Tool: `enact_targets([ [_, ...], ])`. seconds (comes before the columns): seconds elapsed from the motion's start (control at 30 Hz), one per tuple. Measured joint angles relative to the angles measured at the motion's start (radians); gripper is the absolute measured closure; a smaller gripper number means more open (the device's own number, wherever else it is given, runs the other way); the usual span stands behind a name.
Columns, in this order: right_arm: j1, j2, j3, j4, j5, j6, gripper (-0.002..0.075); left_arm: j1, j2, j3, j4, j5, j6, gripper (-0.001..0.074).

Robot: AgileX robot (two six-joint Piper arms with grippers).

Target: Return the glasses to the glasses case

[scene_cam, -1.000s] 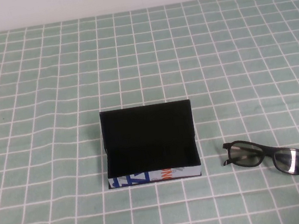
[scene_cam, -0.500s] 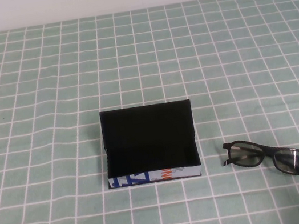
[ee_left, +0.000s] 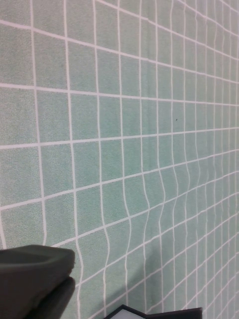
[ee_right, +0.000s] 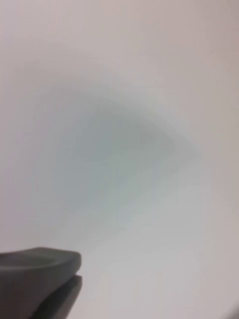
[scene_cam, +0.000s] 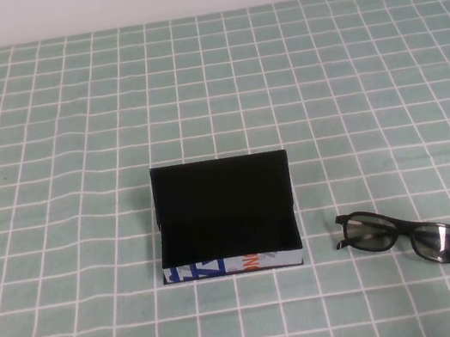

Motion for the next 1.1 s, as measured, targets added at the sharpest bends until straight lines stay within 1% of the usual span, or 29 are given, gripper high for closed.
enact_targets([
  [0.23, 0.000, 0.000, -0.280, 0.000, 0.031, 0.006, 0.0737, 0.000, 0.000, 0.000, 0.000, 0.000, 0.000, 0.0738],
  [0.33, 0.000, 0.021, -0.448, 0.000, 0.087, 0.003, 0.0738, 0.000, 0.000, 0.000, 0.000, 0.000, 0.000, 0.0738],
  [0.4, 0.000, 0.067, -0.571, -0.002, 0.171, -0.031, 0.0738, 0.000, 0.000, 0.000, 0.000, 0.000, 0.000, 0.0738],
  [0.57, 0.000, 0.239, -0.850, 0.028, 0.459, -0.170, 0.0738, 0.000, 0.000, 0.000, 0.000, 0.000, 0.000, 0.0738],
  [0.67, 0.000, 0.358, -1.000, 0.045, 0.620, -0.211, 0.0738, 0.000, 0.000, 0.000, 0.000, 0.000, 0.000, 0.0738],
  [0.73, 0.000, 0.438, -1.068, 0.029, 0.708, -0.219, 0.0738, 0.000, 0.000, 0.000, 0.000, 0.000, 0.000, 0.0738],
  [0.87, 0.000, 0.574, -1.153, -0.081, 0.851, -0.217, 0.0738, 0.000, 0.000, 0.000, 0.000, 0.000, 0.000, 0.0738],
  [0.93, 0.000, 0.638, -1.170, -0.189, 0.913, -0.161, 0.0738, 0.000, 0.000, 0.000, 0.000, 0.000, 0.000, 0.0738],
  [0.97, 0.000, 0.663, -1.171, -0.247, 0.936, -0.105, 0.0738, 0.000, 0.000, 0.000, 0.000, 0.000, 0.000, 0.0738],
  [1.07, 0.002, 0.752, -1.172, -0.520, 1.042, 0.170, 0.0738, 0.000, 0.000, 0.000, 0.000, 0.000, 0.000, 0.0738],
  [1.1, 0.002, 0.781, -1.172, -0.609, 1.093, 0.298, 0.0738, 0.000, 0.000, 0.000, 0.000, 0.000, 0.000, 0.0738],
])
